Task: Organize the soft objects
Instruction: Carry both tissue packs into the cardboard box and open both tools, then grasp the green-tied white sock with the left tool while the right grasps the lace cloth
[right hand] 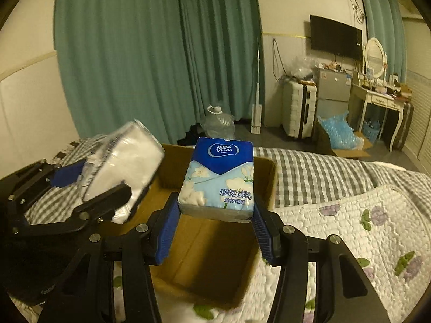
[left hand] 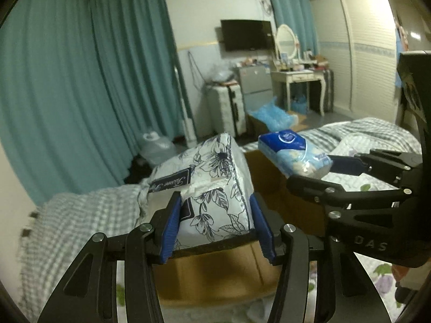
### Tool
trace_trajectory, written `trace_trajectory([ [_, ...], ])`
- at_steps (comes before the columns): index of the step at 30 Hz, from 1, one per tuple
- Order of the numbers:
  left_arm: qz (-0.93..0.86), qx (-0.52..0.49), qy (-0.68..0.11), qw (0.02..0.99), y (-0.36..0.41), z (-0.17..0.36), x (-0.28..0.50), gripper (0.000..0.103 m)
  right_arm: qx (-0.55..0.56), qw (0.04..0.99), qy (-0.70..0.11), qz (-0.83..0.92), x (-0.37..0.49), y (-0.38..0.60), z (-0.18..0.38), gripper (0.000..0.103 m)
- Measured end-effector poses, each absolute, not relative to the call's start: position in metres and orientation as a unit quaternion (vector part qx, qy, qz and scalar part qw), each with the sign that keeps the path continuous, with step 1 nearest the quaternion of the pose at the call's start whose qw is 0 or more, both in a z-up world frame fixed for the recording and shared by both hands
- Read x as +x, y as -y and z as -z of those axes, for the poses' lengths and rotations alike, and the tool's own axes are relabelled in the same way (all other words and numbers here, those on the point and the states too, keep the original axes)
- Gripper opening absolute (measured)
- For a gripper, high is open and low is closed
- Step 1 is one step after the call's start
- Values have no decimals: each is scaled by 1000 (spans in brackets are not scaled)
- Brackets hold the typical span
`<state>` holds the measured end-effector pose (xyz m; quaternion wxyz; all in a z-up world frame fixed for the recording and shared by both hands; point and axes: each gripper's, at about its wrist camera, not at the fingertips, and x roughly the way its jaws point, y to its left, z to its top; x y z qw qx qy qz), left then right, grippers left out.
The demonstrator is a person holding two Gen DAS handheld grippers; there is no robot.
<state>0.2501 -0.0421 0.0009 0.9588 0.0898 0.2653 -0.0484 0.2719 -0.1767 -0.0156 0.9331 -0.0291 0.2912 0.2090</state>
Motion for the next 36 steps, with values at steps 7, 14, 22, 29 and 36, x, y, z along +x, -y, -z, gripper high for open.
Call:
trace_trajectory([
  [7,34,69,-251,965,42,-5,253,80,-19,938,-290,-187,288,197,33,66],
  [14,16,63,-227,972,34,-47,214,80,-18,948,-259,-182,254,216,-8,75],
  [22,22,57,-153,986,26,-126,107,80,-41,961,-213,-170,165,226,-93,87],
  [29,26,10,-129,991,11,-155,28,93,-56,965,-183,-180,87,227,-140,101],
  [36,21,20,-157,987,8,-133,-5,93,-84,961,-188,-182,41,216,-125,101],
])
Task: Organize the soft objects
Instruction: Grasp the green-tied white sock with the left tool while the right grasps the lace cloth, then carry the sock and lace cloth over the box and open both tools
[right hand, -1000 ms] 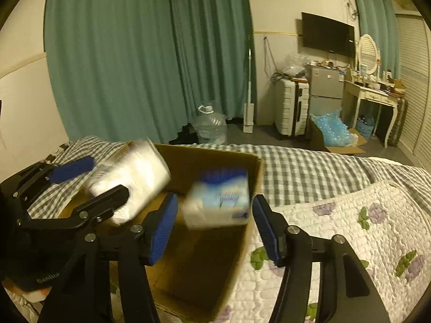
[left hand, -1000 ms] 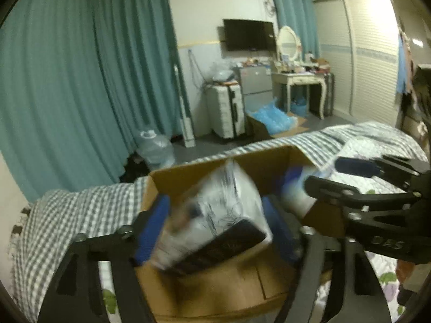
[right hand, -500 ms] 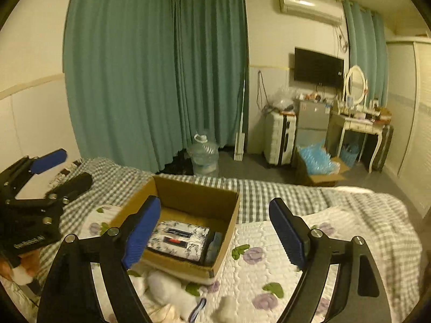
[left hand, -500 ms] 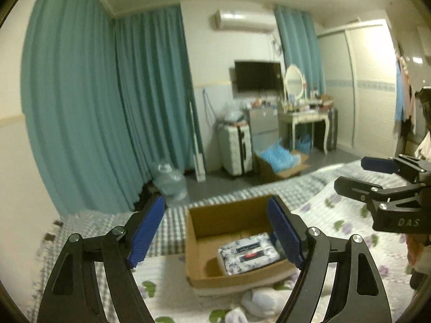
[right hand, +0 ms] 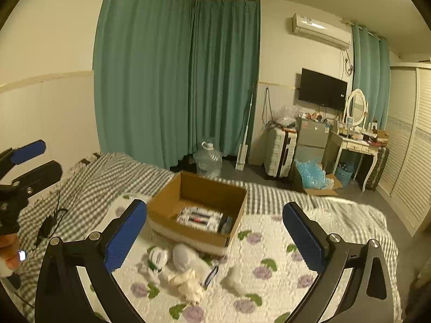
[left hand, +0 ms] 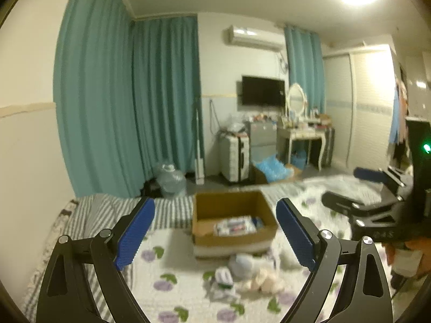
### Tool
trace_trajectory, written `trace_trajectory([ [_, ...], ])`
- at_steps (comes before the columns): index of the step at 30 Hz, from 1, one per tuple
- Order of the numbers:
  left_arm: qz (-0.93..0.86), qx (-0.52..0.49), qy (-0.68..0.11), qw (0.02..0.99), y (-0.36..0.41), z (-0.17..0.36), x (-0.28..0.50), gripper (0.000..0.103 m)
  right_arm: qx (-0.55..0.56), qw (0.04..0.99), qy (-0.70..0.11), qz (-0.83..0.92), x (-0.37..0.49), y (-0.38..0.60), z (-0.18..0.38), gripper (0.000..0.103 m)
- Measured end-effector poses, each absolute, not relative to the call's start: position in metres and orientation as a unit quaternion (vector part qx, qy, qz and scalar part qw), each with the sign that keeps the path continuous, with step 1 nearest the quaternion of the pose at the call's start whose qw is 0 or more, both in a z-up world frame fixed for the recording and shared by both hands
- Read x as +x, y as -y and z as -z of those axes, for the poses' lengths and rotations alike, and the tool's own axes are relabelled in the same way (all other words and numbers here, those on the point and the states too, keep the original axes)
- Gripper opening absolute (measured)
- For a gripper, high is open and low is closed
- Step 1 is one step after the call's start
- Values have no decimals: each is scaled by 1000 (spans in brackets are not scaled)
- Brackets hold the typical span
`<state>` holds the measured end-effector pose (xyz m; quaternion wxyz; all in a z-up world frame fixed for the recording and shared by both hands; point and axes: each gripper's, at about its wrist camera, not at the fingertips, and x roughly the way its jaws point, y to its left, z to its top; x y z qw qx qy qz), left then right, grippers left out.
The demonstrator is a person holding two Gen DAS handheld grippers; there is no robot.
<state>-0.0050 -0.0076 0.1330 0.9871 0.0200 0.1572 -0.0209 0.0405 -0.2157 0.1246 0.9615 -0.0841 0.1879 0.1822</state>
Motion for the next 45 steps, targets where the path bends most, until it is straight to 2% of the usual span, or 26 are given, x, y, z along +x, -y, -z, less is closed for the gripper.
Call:
trace_trajectory([
  [5,11,16,-197,980,6,-86,-2,93,-96,959,-216,-159,45,204,-70,101],
  [10,-12,-16,-274,962,-2,-25,38,93,-105,940,-281,-160,70,185,8,101],
  [14,-55,7,-284,957,0,12,53,93,-104,924,-326,-170,88,183,56,101],
  [19,-61,-17,-284,957,-13,32,75,93,-80,912,-360,-178,106,183,88,101],
  [24,-39,-46,-318,946,-24,57,92,93,-80,903,-382,-179,119,178,107,100],
  [27,-27,-20,-354,935,-22,78,102,93,-85,895,-400,-179,127,173,123,91],
  [29,-23,-9,-361,932,-21,87,104,93,-88,890,-410,-180,131,169,132,78],
  [33,1,-12,-366,931,-18,95,103,93,-96,880,-423,-194,136,162,141,38],
  [36,21,-6,-373,928,-11,101,104,93,-96,883,-417,-195,136,164,137,29],
  [45,63,-17,-394,917,11,121,120,91,-80,906,-368,-193,127,179,101,28],
])
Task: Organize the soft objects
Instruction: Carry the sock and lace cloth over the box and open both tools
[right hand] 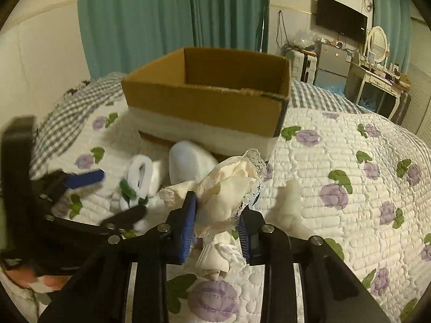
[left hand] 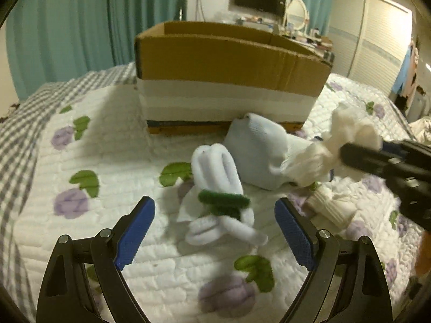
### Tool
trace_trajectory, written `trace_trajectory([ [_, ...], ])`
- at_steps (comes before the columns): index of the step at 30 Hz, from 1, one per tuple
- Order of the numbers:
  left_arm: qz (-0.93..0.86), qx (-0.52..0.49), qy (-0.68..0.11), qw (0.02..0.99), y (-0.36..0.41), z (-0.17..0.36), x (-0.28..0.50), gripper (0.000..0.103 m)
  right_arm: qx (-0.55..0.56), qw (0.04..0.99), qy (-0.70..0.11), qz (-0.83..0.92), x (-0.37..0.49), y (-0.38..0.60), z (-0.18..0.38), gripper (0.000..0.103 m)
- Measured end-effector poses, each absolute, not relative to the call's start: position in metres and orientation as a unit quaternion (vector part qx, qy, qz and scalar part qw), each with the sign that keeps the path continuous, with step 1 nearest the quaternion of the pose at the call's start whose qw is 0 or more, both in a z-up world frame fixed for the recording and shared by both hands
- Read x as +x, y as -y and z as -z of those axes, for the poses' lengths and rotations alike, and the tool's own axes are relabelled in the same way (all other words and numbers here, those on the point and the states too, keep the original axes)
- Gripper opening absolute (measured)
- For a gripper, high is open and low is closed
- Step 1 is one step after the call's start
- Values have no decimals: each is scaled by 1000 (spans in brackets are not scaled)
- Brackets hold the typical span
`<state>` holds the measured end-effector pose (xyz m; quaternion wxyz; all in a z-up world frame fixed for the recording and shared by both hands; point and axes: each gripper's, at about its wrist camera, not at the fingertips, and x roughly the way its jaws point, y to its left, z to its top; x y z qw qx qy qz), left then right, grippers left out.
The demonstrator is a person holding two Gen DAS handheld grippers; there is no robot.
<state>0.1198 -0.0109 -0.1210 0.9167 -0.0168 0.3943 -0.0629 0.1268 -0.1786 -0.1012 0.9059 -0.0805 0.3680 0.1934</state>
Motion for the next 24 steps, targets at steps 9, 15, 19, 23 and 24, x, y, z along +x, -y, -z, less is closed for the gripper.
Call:
trace_trajectory([
  [9,63,-31,-403,913,7,139,126,41,-74,909,-365,-188,123,188,97,29],
  [15,62,-16,-387,920,8,126,102,39,-67,911,-361,-187,114,195,91,29],
  [19,60,-24,-368,927,4,105,79,39,-58,918,-345,-186,101,202,77,29],
  [23,53,-25,-347,936,4,77,56,39,-49,925,-328,-188,83,207,58,28],
  [24,53,-25,-343,937,4,71,52,39,-47,927,-322,-188,78,207,53,28],
])
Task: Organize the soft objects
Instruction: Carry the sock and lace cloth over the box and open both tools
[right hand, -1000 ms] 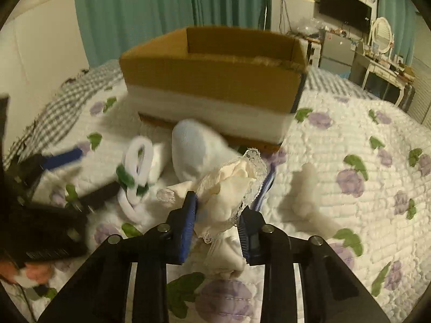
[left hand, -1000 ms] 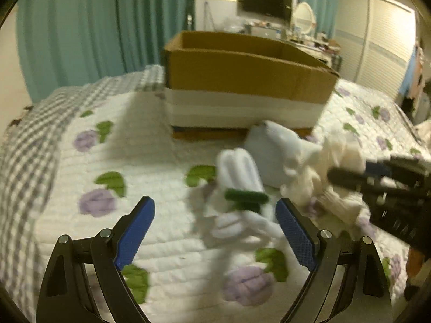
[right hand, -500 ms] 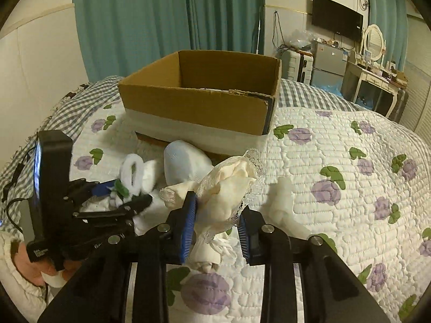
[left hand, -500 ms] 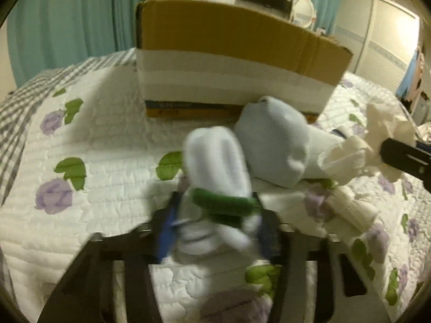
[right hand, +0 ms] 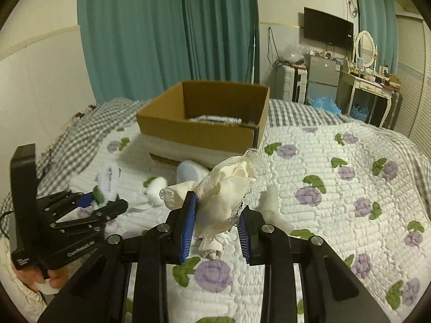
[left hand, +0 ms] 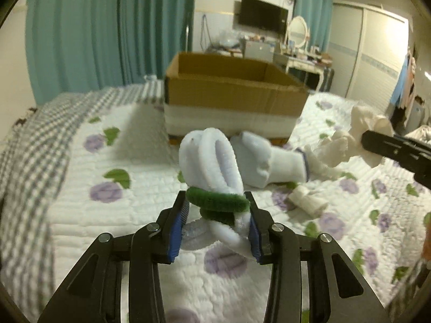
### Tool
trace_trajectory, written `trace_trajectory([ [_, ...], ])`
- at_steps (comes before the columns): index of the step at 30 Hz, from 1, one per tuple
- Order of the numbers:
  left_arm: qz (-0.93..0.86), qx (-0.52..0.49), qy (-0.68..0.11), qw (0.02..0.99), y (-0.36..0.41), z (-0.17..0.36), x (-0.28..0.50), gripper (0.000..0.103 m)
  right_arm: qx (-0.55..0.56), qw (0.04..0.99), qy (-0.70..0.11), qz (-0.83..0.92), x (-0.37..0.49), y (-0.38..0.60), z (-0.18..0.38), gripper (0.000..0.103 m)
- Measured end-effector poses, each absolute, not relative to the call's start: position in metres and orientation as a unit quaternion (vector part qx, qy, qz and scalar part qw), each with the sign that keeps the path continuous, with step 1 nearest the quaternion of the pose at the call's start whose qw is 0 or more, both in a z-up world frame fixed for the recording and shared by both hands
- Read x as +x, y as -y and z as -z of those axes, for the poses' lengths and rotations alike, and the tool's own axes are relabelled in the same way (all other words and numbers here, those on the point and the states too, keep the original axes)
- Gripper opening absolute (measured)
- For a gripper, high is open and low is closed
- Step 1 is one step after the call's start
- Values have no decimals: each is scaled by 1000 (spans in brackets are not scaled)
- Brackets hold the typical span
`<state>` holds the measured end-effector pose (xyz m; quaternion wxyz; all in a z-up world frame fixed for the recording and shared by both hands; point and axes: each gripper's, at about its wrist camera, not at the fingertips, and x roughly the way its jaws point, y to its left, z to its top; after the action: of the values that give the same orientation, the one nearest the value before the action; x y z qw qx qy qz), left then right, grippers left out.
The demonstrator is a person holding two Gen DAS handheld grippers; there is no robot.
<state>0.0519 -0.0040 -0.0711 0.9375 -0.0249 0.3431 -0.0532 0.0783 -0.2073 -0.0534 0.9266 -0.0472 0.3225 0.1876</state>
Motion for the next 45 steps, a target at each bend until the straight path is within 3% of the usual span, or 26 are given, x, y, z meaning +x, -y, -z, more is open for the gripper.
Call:
trace_trajectory([
  [9,70,-9,-288,955,8,-8,34,39,-13,934,-285,-216,49,216,-2,28],
  [18,66,24,-245,967,20,-57,87,39,-59,951,-214,-217,80,198,-70,29],
  [26,58,37,-250,966,34,-45,168,39,-38,941,-247,-228,191,168,-56,29],
  [32,50,40,-295,953,36,-5,235,40,-41,938,-276,-206,260,150,-21,29],
  [36,47,55,-303,950,34,20,253,48,-28,933,-301,-196,298,151,11,29],
  [37,49,63,-300,950,35,25,256,53,-22,932,-306,-194,305,153,17,34],
  [38,46,69,-297,951,34,27,256,64,-17,932,-309,-190,311,155,22,44],
  [39,42,71,-292,953,33,27,256,75,-17,933,-308,-186,313,156,26,74],
  [40,46,66,-280,957,31,26,252,77,-19,935,-305,-181,314,157,29,91],
  [45,45,35,-254,965,18,1,238,77,-21,943,-286,-168,301,171,19,91],
])
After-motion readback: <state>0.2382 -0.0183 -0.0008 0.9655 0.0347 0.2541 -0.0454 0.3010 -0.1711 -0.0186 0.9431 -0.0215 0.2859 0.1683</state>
